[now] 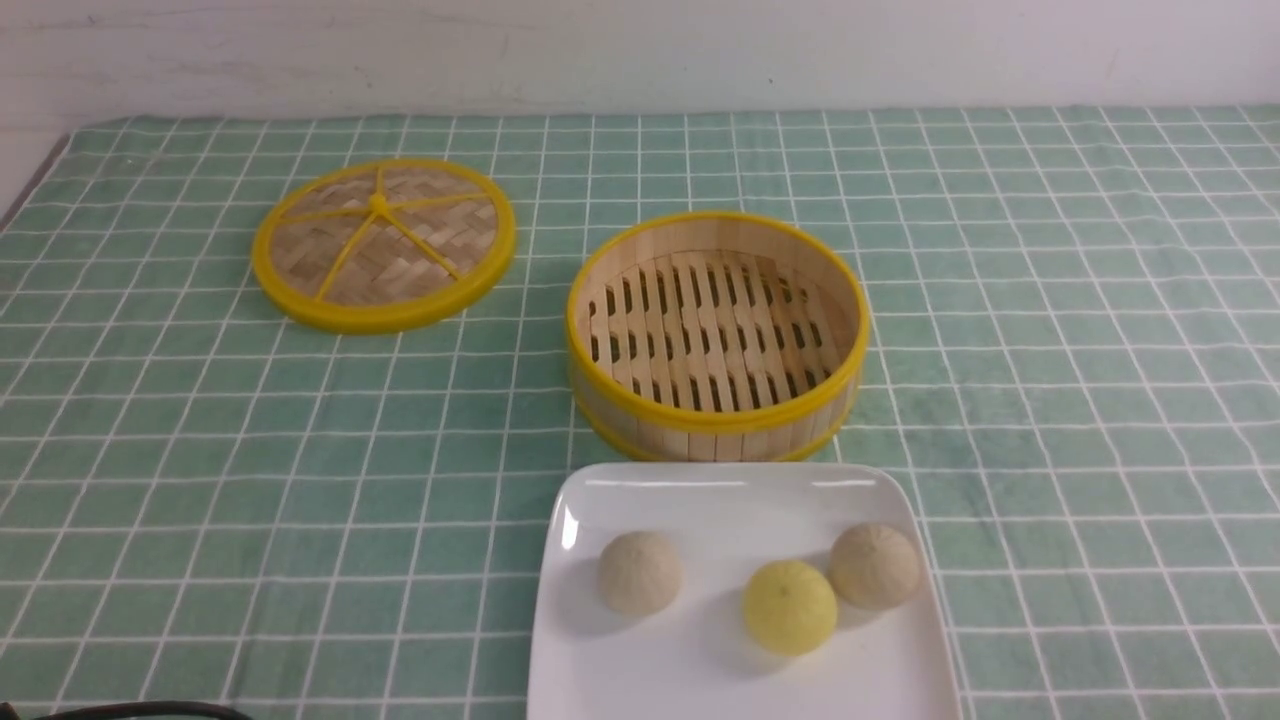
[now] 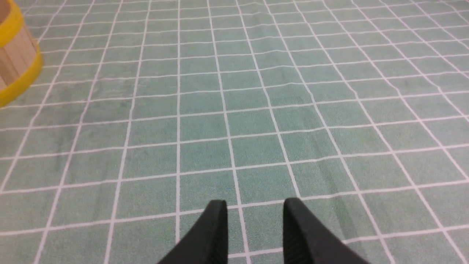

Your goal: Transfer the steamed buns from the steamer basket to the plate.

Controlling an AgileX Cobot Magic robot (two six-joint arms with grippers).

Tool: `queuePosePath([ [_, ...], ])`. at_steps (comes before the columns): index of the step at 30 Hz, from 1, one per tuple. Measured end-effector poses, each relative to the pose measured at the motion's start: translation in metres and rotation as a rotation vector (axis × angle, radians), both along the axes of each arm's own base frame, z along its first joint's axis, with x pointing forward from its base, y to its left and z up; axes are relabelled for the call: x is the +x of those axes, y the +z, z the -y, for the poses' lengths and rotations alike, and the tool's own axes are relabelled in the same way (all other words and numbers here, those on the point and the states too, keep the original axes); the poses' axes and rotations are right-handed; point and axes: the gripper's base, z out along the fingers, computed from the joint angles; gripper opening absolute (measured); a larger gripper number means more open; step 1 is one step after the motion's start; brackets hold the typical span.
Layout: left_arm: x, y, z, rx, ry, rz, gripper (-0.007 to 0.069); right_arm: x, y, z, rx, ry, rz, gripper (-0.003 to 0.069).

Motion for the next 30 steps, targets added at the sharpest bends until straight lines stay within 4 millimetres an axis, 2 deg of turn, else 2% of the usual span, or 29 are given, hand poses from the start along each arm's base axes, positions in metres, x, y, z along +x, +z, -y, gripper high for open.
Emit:
queuePosePath([
  [8, 0.0000, 0.0000, 0.0000, 0.000, 0.000, 0.000, 0.0294, 0.0002, 0.0000, -0.0027, 0.021, 0.039, 0.002, 0.0241],
  [15, 0.0000, 0.0000, 0.0000, 0.000, 0.000, 0.000, 0.0294, 0.0001, -0.0001, -0.0016, -0.057, 0.055, -0.007, 0.0241],
  [30, 0.0000, 0.0000, 0.0000, 0.000, 0.000, 0.000, 0.0294, 0.0001, -0.0001, -0.0023, -0.040, 0.059, -0.005, 0.0241],
])
